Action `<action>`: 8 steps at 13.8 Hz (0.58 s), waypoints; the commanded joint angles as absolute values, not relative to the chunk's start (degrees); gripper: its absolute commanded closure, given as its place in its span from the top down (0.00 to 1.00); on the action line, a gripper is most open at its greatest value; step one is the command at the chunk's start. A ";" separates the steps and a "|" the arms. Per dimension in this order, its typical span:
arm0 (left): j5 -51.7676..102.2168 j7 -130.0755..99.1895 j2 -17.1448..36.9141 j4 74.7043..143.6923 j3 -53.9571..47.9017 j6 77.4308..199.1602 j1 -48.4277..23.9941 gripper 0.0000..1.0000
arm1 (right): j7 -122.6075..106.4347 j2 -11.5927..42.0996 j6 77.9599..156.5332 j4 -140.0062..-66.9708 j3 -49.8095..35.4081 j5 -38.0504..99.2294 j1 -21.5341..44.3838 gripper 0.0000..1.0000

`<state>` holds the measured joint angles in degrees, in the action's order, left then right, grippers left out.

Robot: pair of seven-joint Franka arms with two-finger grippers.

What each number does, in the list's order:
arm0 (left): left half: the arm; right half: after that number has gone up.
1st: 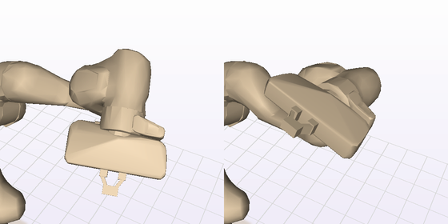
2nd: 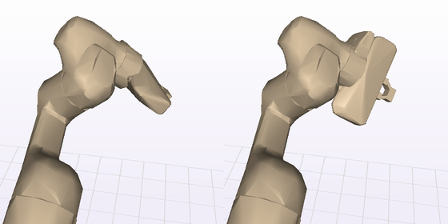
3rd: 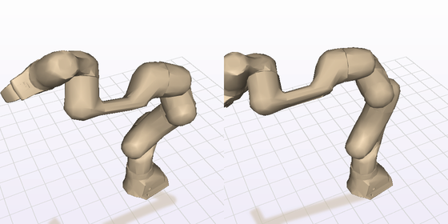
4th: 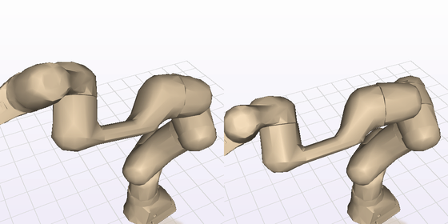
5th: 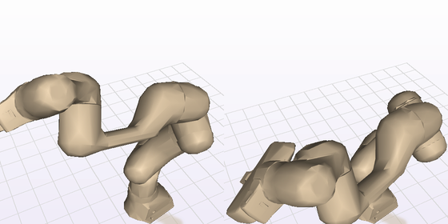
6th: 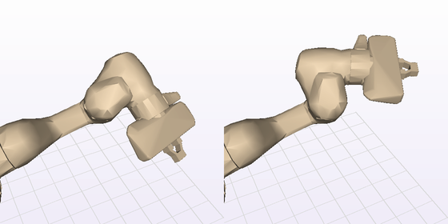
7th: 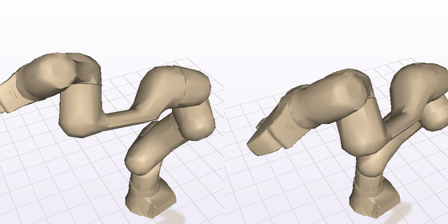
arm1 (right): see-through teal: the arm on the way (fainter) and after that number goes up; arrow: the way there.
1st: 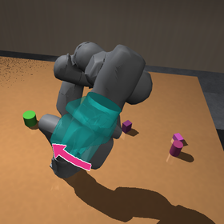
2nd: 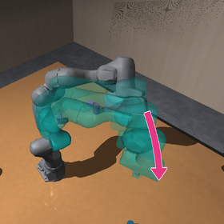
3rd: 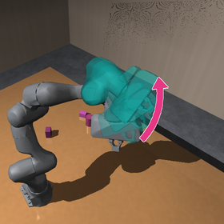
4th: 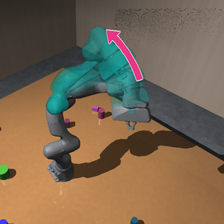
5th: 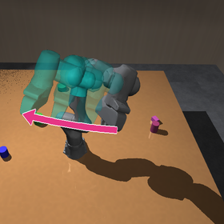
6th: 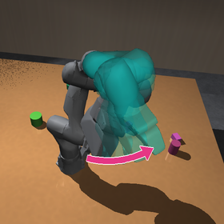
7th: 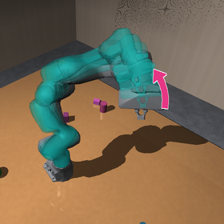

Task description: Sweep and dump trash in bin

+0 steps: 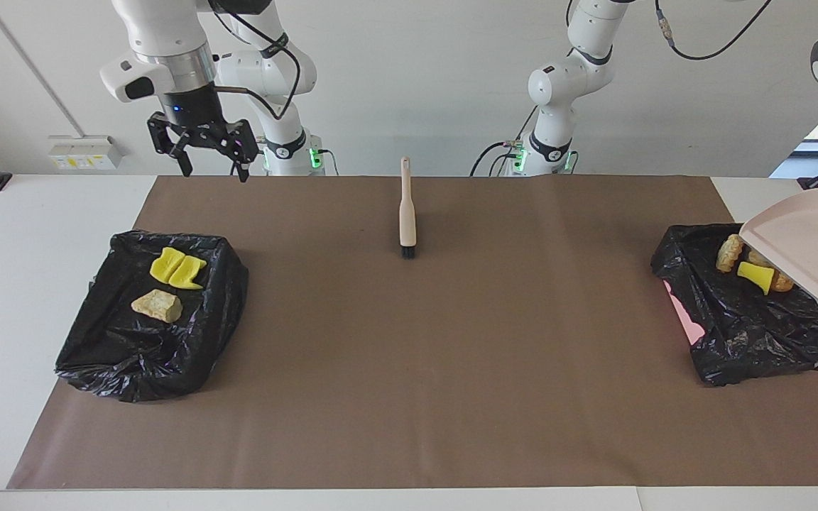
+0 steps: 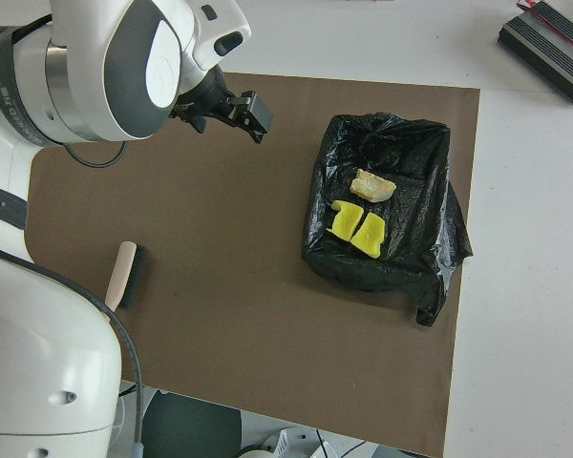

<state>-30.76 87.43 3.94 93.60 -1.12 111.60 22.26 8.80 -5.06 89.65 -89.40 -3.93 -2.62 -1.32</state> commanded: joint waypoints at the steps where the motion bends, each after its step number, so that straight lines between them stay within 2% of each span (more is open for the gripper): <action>1: -24.54 83.77 2.29 95.97 -0.62 108.99 19.52 0.00 | 4.15 -5.36 86.84 -87.01 -1.24 -2.99 -2.11 1.00; 8: -14.69 60.51 2.37 98.78 -0.62 101.17 8.20 0.00 | 3.16 -5.71 87.98 -93.06 0.79 -0.61 -2.11 1.00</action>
